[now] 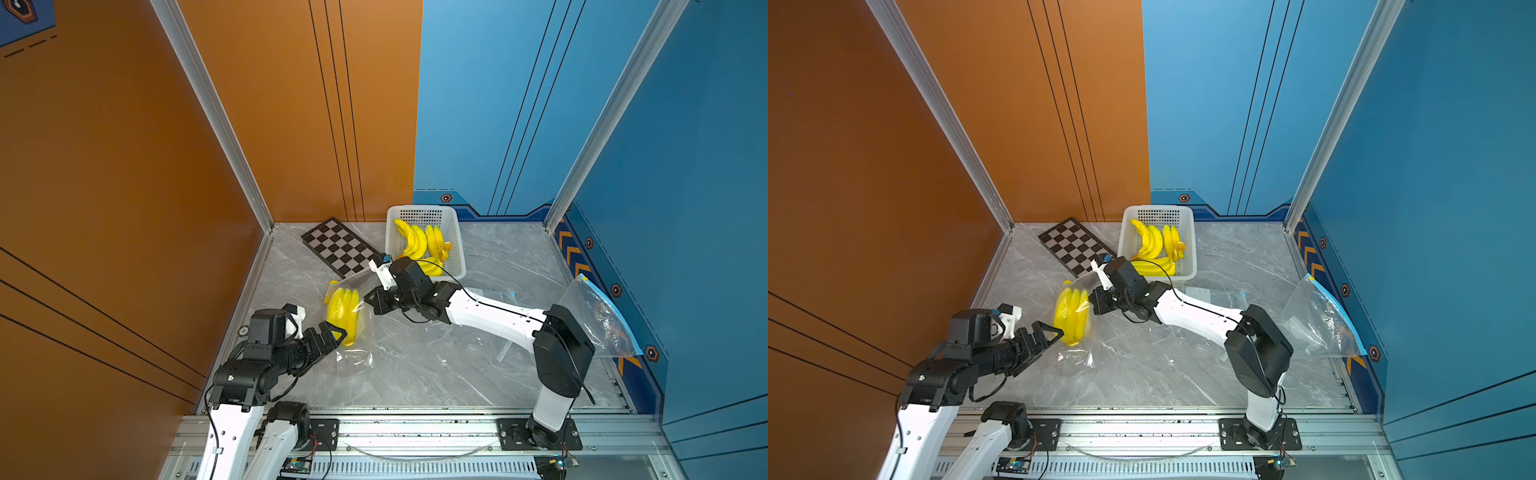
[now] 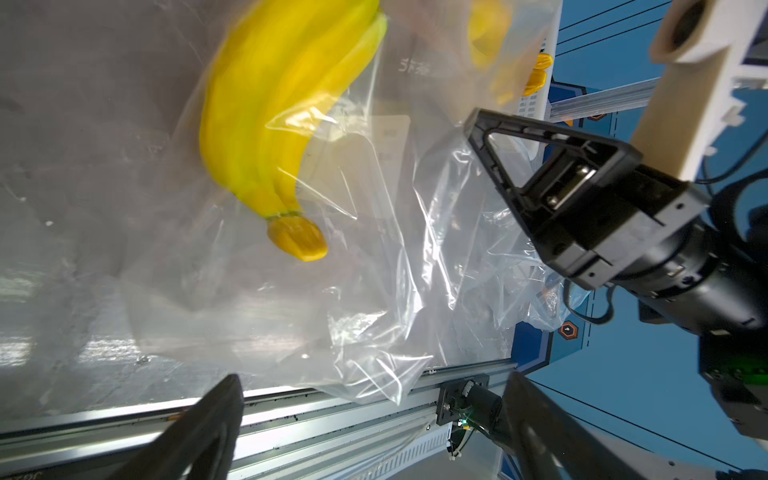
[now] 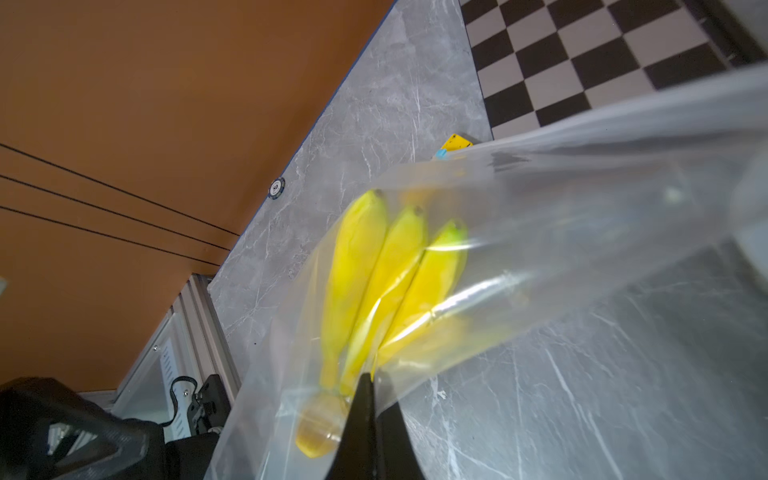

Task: Open the zip-top bag and take out the banana
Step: Pick up the zipper food storage bag at the center of the board, then place the zipper food storage bag at the center of the board.

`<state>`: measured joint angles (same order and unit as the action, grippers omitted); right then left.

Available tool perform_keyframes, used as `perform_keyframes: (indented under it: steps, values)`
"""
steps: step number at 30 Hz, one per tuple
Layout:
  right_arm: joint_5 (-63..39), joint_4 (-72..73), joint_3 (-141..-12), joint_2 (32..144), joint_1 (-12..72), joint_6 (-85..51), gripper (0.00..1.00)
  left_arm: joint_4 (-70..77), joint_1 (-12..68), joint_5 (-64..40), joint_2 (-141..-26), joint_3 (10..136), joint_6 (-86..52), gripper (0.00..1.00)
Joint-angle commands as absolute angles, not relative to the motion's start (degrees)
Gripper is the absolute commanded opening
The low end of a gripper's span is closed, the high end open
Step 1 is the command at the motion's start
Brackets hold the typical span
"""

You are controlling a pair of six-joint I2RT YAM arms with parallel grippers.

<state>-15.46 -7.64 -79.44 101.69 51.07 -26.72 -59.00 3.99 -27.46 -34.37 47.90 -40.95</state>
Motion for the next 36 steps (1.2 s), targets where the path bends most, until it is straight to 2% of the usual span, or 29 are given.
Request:
perform_keyframes:
  steps: [1, 12, 20, 21, 23, 24, 29, 32, 36]
  values:
    - [-13.88, -16.91, -78.79, 97.83, 49.89, -17.96, 0.0, -59.92, 3.33, -27.27, -34.29, 46.99, -37.35, 0.98]
    - [-10.56, -21.27, -60.77, 79.29, 44.97, -6.3, 0.0, -51.69, 8.42, -25.23, -36.23, 43.58, -35.98, 0.98]
    - [-9.44, -22.97, -53.35, 72.57, 38.18, -9.86, 0.02, -47.49, 12.21, -24.64, -40.68, 43.38, -35.62, 0.98]
    - [-9.42, -23.55, -52.99, 72.04, 37.29, -10.44, 0.13, -47.19, 12.67, -24.62, -41.43, 43.51, -35.56, 0.98]
    - [-8.91, -25.71, -53.24, 70.94, 35.42, -12.77, 0.52, -46.32, 13.46, -24.44, -42.95, 43.71, -35.58, 0.98]
    - [-8.72, -27.0, -53.87, 70.44, 34.47, -13.91, 0.58, -45.93, 13.69, -24.48, -43.52, 43.78, -35.63, 0.98]
    - [-13.26, -35.77, -60.57, 67.52, 26.45, -19.93, 0.77, -43.83, 14.15, -25.21, -47.52, 44.71, -36.04, 0.98]
    - [-21.58, -37.35, -63.64, 68.2, 20.92, -23.96, 0.79, -43.08, 14.15, -25.74, -49.71, 45.41, -35.97, 0.98]
    - [-25.78, -38.16, -68.25, 73.1, 20.71, -24.87, 0.8, -42.8, 13.89, -25.67, -51.18, 46.21, -35.59, 0.98]
